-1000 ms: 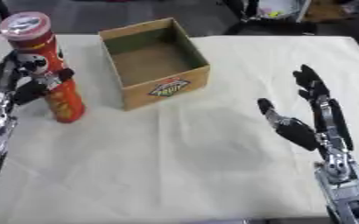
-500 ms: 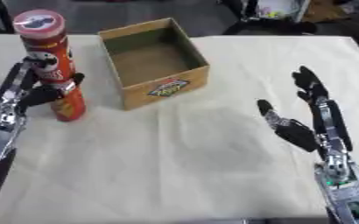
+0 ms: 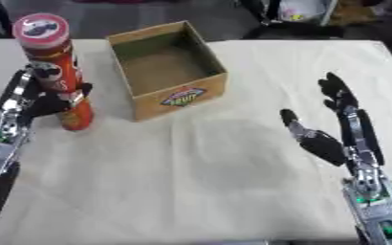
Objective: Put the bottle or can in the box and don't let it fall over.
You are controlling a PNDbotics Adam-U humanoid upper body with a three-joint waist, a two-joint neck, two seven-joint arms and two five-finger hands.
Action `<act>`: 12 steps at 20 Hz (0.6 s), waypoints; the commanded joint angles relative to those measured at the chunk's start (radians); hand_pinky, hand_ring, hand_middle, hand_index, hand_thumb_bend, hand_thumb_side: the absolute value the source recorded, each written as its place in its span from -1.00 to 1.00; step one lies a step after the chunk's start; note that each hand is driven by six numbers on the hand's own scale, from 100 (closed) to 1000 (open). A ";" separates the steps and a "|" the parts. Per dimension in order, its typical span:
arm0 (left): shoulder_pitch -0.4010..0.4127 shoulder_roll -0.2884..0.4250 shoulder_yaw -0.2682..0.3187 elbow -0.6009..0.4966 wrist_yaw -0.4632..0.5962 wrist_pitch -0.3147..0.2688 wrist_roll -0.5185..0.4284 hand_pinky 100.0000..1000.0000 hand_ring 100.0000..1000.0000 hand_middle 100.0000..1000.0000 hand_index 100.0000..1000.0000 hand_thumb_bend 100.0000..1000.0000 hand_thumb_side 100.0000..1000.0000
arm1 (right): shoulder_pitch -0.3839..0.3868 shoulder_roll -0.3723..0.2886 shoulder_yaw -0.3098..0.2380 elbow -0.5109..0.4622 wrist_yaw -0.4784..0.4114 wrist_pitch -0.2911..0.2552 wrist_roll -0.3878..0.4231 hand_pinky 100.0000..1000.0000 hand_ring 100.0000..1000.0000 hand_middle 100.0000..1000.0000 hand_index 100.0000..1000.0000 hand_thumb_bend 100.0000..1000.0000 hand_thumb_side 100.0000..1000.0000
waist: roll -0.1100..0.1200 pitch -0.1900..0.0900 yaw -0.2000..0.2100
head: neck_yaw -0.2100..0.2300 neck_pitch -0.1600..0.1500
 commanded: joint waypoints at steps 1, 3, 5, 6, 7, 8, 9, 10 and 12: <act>-0.073 0.048 0.008 -0.058 0.048 -0.004 0.015 0.42 0.54 0.56 -0.32 -1.00 -1.00 | -0.009 -0.008 -0.004 -0.008 -0.003 -0.001 0.006 0.84 0.88 0.76 1.00 -0.09 -0.45 | -0.009 -0.034 -0.006 | 0.008 -0.007; -0.131 0.060 0.002 -0.064 0.053 -0.007 0.017 0.42 0.55 0.56 -0.32 -1.00 -1.00 | -0.008 -0.006 -0.001 -0.007 -0.005 -0.002 0.009 0.84 0.88 0.76 1.00 -0.09 -0.46 | -0.010 -0.038 -0.012 | 0.014 -0.007; -0.191 0.061 -0.009 -0.043 0.063 -0.006 0.015 0.42 0.55 0.57 -0.31 -1.00 -1.00 | -0.007 -0.002 0.004 -0.005 -0.007 -0.003 0.013 0.84 0.88 0.76 1.00 -0.09 -0.45 | -0.010 -0.041 -0.022 | 0.021 -0.009; -0.221 0.057 -0.015 -0.023 0.062 -0.005 0.014 0.42 0.55 0.57 -0.31 -1.00 -1.00 | -0.008 0.000 0.007 -0.005 -0.009 -0.004 0.017 0.84 0.88 0.76 1.00 -0.10 -0.45 | -0.011 -0.042 -0.028 | 0.024 -0.010; -0.250 0.051 -0.021 0.000 0.059 -0.006 0.012 0.42 0.55 0.57 -0.30 -1.00 -1.00 | -0.010 0.002 0.011 -0.004 -0.010 -0.005 0.020 0.84 0.88 0.76 1.00 -0.10 -0.45 | -0.012 -0.042 -0.037 | 0.029 -0.013; -0.277 0.042 -0.026 0.028 0.057 -0.007 0.009 0.42 0.55 0.58 -0.30 -1.00 -1.00 | -0.013 0.005 0.016 -0.003 -0.011 -0.006 0.024 0.84 0.88 0.76 1.00 -0.10 -0.45 | -0.013 -0.041 -0.047 | 0.035 -0.016; -0.302 0.030 -0.028 0.059 0.059 -0.010 0.007 0.42 0.55 0.58 -0.30 -1.00 -1.00 | -0.016 0.007 0.020 -0.003 -0.013 -0.006 0.028 0.84 0.88 0.76 1.00 -0.10 -0.45 | -0.015 -0.040 -0.057 | 0.041 -0.019; -0.324 0.017 -0.028 0.092 0.064 -0.015 0.004 0.42 0.55 0.59 -0.29 -1.00 -1.00 | -0.019 0.010 0.024 -0.003 -0.014 -0.007 0.032 0.84 0.88 0.76 1.00 -0.10 -0.45 | -0.016 -0.039 -0.068 | 0.047 -0.023; -0.361 -0.012 -0.026 0.164 0.074 -0.027 -0.001 0.42 0.55 0.60 -0.28 -1.00 -1.00 | -0.023 0.015 0.030 -0.003 -0.017 -0.009 0.039 0.84 0.88 0.76 1.00 -0.10 -0.45 | -0.019 -0.035 -0.086 | 0.057 -0.031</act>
